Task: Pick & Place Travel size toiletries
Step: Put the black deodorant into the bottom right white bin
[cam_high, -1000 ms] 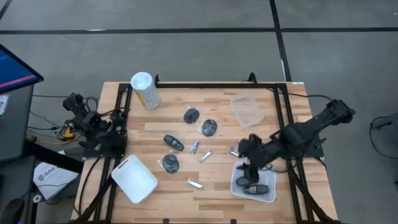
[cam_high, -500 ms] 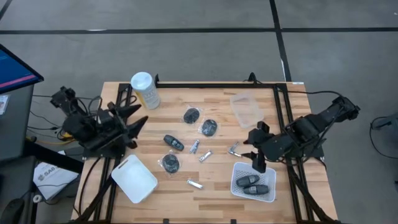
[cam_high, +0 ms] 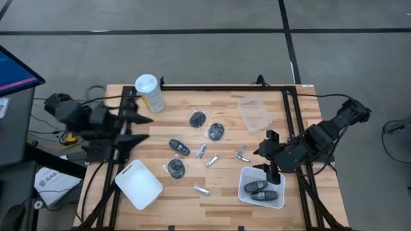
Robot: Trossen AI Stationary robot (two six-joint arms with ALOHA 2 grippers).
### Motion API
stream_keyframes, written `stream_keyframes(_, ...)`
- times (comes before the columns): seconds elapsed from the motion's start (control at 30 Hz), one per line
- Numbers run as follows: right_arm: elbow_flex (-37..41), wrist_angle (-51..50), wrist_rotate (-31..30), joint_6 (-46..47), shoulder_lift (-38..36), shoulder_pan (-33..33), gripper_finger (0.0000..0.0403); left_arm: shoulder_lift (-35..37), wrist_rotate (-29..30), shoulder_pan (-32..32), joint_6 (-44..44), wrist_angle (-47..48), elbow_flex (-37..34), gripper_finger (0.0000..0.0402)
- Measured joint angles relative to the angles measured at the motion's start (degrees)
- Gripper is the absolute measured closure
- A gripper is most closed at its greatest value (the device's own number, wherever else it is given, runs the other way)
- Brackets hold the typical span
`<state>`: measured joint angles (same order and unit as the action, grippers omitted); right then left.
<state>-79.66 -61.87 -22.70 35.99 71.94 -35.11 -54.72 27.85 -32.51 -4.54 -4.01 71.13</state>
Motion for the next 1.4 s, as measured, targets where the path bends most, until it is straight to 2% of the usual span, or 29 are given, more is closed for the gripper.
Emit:
stream_keyframes(0.17, 0.00, 0.00, 0.09, 1.03, 0.00, -0.55, 0.0172, -5.07, -18.26, 14.14, 11.21, 10.50, 4.33, 0.0230)
stream_keyframes(0.37, 0.00, -0.02, 0.13, 3.34, 0.02, -1.68, 0.0172, -10.18, -31.48, 28.34, 20.02, 26.34, 5.14, 0.0245)
stream_keyframes(0.47, 0.00, -0.17, 0.19, 4.65, 0.02, -2.56, 0.0172, -13.26, -32.68, 33.32, 20.01, 34.79, 5.08, 0.0247)
stream_keyframes(0.57, 0.02, -0.29, 0.13, 5.90, 0.02, -3.11, 0.0172, -16.03, -32.72, 36.75, 17.91, 39.27, 5.06, 0.0245)
stream_keyframes(0.67, 0.02, -0.32, 0.11, 7.12, 0.02, -3.18, 0.0172, -18.70, -30.86, 39.33, 13.82, 40.11, 5.02, 0.0243)
stream_keyframes(0.8, 0.02, -0.50, 0.11, 8.02, 0.02, -3.20, 0.0172, -21.55, -26.93, 41.24, 13.59, 40.06, 4.99, 0.0245)
stream_keyframes(0.9, 0.02, -0.54, 0.11, 8.00, 0.02, -3.18, 0.0172, -23.05, -27.44, 41.73, 13.80, 40.06, 4.99, 0.0247)
stream_keyframes(1.0, 0.02, -0.76, 0.08, 7.78, 0.02, -3.18, 0.0172, -24.09, -29.89, 41.33, 7.13, 41.12, 4.99, 0.0248)
stream_keyframes(1.07, 0.02, -0.87, 0.09, 7.54, 0.04, -3.20, 0.0172, -24.89, -30.34, 40.78, 1.13, 45.13, 4.99, 0.0244)
stream_keyframes(1.17, 0.04, -0.87, 0.09, 7.20, 0.04, -3.20, 0.0172, -26.73, -30.75, 39.82, -5.59, 51.47, 4.99, 0.0221)
stream_keyframes(1.23, 0.04, -0.91, 0.09, 7.13, 0.04, -3.20, 0.0172, -28.42, -33.05, 39.51, -8.54, 54.11, 4.96, 0.0193)
stream_keyframes(1.33, 0.06, -1.03, 0.09, 7.08, 0.04, -3.20, 0.0172, -31.58, -38.43, 39.23, -9.83, 55.37, 4.61, 0.0144)
stream_keyframes(1.4, 0.04, -1.18, 0.09, 7.02, 0.04, -3.18, 0.0172, -33.21, -37.81, 38.43, -10.04, 54.88, 3.55, 0.0118)
